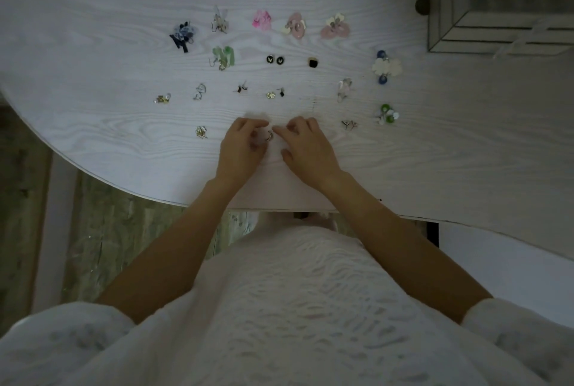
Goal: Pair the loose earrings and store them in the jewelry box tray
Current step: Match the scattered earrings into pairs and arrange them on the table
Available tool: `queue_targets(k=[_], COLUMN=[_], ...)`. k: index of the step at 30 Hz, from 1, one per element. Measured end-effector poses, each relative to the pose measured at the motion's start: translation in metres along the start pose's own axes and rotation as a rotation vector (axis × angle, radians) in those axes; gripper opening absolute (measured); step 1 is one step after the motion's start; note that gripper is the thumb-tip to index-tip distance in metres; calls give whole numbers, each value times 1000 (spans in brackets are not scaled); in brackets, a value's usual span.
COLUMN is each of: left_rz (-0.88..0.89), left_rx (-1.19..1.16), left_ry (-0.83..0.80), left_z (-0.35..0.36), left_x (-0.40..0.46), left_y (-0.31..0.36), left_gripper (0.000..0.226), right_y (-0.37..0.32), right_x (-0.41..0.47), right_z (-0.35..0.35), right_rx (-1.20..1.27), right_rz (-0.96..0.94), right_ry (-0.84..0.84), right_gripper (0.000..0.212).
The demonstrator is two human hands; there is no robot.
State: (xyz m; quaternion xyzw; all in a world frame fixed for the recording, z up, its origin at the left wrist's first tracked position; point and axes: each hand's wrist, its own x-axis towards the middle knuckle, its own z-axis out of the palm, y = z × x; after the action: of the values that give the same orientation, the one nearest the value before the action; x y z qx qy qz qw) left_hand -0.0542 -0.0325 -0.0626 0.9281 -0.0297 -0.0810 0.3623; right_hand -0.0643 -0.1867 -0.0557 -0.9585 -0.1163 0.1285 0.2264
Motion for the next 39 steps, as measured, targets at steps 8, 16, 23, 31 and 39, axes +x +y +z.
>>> queue_targets(k=[8, 16, 23, 31, 39], left_rz=[-89, -123, -96, -7, 51], left_rx=[65, 99, 145, 136, 147], left_ry=[22, 33, 31, 27, -47], left_z=[2, 11, -3, -30, -40], left_x=[-5, -15, -18, -6, 16], left_y=[5, 13, 1, -18, -33], left_gripper=[20, 14, 17, 15, 10], right_y=[0, 9, -6, -41, -58], right_x=[0, -15, -12, 7, 23], right_z=[3, 4, 8, 19, 25], right_rx=[-92, -72, -66, 5, 7], right_rz=[-35, -106, -106, 10, 107], right_ry=[-8, -8, -23, -4, 23], right_gripper=[46, 45, 46, 45, 45])
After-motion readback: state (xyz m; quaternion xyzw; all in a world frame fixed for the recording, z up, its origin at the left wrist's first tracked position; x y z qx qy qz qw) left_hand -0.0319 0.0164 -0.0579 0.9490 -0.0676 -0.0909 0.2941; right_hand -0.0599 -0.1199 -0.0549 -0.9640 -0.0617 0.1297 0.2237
